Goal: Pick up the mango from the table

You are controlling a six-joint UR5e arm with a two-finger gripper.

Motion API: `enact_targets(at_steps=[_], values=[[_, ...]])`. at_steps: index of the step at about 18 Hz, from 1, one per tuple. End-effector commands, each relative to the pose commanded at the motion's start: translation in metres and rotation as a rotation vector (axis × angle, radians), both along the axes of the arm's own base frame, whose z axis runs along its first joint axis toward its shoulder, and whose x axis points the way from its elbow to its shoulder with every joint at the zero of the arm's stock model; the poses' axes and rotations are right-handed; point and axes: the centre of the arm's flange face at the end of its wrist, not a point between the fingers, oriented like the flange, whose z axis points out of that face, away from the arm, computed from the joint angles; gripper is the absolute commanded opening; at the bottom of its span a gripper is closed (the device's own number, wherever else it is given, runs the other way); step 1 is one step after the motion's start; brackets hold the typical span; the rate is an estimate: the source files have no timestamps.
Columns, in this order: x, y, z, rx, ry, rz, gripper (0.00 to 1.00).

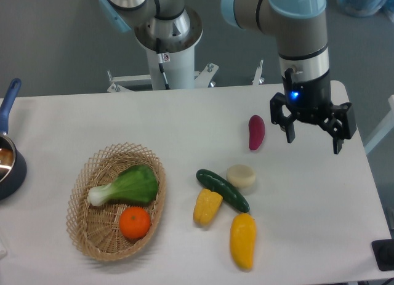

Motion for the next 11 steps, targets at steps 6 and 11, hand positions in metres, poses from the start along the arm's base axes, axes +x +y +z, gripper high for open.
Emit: enact_targets(at_steps=[6, 11], values=[[0.002, 0.003, 0.0, -0.004, 0.009, 0.004, 1.0], [0.004, 0.005, -0.017, -0.002, -0.022, 0.016, 1.0]])
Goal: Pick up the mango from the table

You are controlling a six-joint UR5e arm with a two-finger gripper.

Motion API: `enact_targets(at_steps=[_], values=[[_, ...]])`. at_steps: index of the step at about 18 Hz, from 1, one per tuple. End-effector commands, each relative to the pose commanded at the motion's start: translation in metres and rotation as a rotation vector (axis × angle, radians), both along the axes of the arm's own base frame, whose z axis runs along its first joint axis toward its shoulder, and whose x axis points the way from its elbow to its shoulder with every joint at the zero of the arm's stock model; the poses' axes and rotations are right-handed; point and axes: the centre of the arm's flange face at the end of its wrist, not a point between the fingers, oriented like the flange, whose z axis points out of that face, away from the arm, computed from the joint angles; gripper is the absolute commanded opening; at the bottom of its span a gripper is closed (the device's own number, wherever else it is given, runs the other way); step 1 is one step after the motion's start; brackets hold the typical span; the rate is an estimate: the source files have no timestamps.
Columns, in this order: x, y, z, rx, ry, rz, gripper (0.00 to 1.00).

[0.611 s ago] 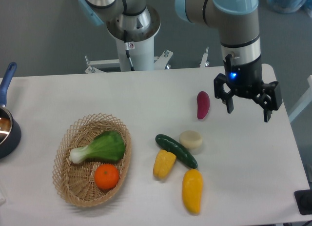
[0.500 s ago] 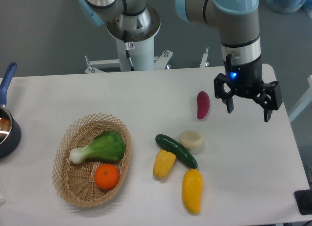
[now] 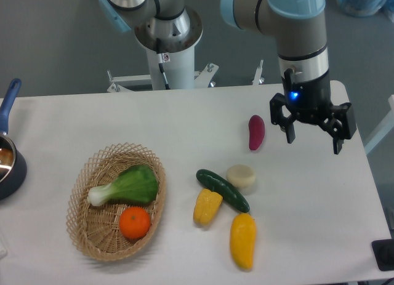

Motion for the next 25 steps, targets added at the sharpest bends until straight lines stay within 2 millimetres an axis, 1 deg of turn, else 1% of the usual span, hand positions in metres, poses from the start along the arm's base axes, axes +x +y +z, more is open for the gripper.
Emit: enact_targets(at_steps=[3, 6, 8, 10, 12, 14, 15, 16, 18, 19, 20, 21, 23, 24, 25], values=[[0.001, 0.003, -0.005, 0.038, -0.024, 0.081, 1.0], [0.0, 0.007, -0.018, 0.073, -0.067, 0.181, 1.0], [0.007, 0.026, -0.024, 0.089, -0.086, 0.196, 1.0], [0.008, 0.034, -0.024, 0.113, -0.102, 0.207, 1.0], [0.01, 0.047, -0.037, 0.16, -0.166, 0.227, 1.0], [0.007, 0.061, -0.051, 0.217, -0.242, 0.271, 1.0], [0.006, 0.068, -0.064, 0.224, -0.277, 0.282, 1.0], [0.001, 0.071, -0.076, 0.215, -0.29, 0.291, 1.0], [-0.009, 0.081, -0.085, 0.221, -0.309, 0.307, 1.0], [-0.01, 0.089, -0.097, 0.232, -0.343, 0.339, 1.0], [-0.016, 0.098, -0.12, 0.246, -0.397, 0.406, 1.0], [-0.024, 0.102, -0.133, 0.243, -0.414, 0.44, 1.0], [-0.032, 0.109, -0.15, 0.233, -0.429, 0.462, 1.0], [-0.031, 0.112, -0.16, 0.22, -0.437, 0.461, 1.0], [-0.032, 0.113, -0.166, 0.214, -0.442, 0.462, 1.0]])
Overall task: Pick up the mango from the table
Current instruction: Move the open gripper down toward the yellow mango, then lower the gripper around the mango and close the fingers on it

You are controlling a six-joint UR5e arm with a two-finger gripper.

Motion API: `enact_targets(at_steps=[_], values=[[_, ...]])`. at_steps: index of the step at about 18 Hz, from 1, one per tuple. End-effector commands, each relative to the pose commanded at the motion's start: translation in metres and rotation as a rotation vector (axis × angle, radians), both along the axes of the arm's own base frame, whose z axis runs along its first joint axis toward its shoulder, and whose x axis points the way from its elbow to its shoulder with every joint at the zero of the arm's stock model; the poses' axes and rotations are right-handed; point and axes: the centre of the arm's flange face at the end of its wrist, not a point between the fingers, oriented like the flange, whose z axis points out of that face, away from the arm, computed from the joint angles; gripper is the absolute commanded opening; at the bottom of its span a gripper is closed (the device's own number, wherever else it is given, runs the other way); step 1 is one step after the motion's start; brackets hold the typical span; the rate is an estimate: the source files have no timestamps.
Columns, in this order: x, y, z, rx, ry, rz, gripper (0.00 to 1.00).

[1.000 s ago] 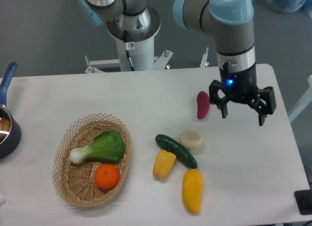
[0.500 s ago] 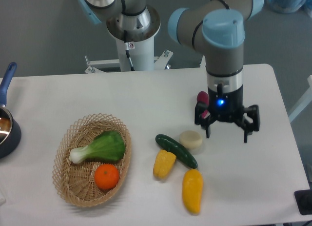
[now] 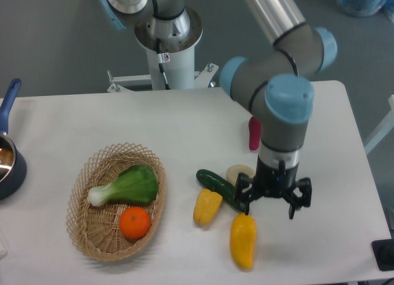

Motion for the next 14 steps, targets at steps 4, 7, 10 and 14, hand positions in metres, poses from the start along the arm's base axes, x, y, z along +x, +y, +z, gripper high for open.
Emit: enact_targets(at_steps=[4, 7, 10, 14], values=[[0.002, 0.006, -0.028, -0.05, -0.012, -0.006, 1.0], [0.006, 0.013, -0.039, -0.079, -0.009, -0.012, 1.0], [0.017, 0.022, -0.054, -0.101, -0.02, -0.03, 1.0], [0.025, 0.028, -0.067, -0.118, -0.034, -0.028, 1.0]])
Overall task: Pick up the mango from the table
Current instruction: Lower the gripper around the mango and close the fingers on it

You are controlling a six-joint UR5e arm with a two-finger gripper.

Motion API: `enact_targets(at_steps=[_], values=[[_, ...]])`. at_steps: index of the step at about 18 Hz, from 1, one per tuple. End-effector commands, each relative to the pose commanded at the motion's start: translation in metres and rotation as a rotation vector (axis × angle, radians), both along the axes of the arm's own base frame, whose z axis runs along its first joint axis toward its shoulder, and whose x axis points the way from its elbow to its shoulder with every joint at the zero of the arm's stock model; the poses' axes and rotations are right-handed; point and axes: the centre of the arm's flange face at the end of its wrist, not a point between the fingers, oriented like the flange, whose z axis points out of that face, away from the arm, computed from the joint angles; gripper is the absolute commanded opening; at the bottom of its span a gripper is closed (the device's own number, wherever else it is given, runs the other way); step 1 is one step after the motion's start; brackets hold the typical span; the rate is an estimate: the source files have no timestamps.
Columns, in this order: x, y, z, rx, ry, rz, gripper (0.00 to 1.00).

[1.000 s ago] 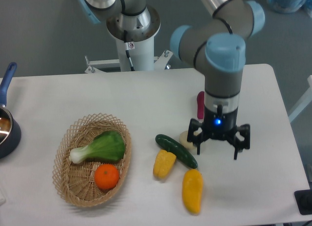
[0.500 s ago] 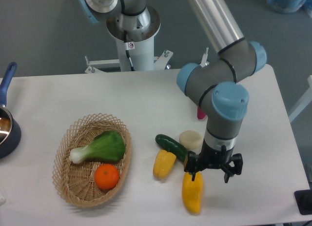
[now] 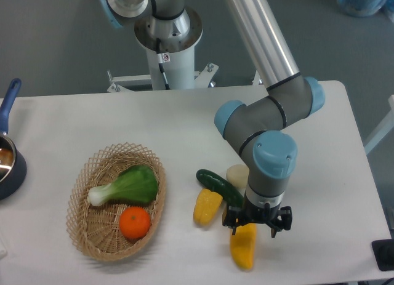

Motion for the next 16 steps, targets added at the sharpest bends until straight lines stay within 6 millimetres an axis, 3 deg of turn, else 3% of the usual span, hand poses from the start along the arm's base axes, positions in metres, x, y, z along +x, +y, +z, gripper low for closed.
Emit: enact_targets(at_steps=[4, 16], values=[[0.015, 0.011, -0.007, -0.022, -0.002, 0.02, 1.0], [0.011, 0.006, -0.019, -0.072, 0.035, 0.008, 1.0]])
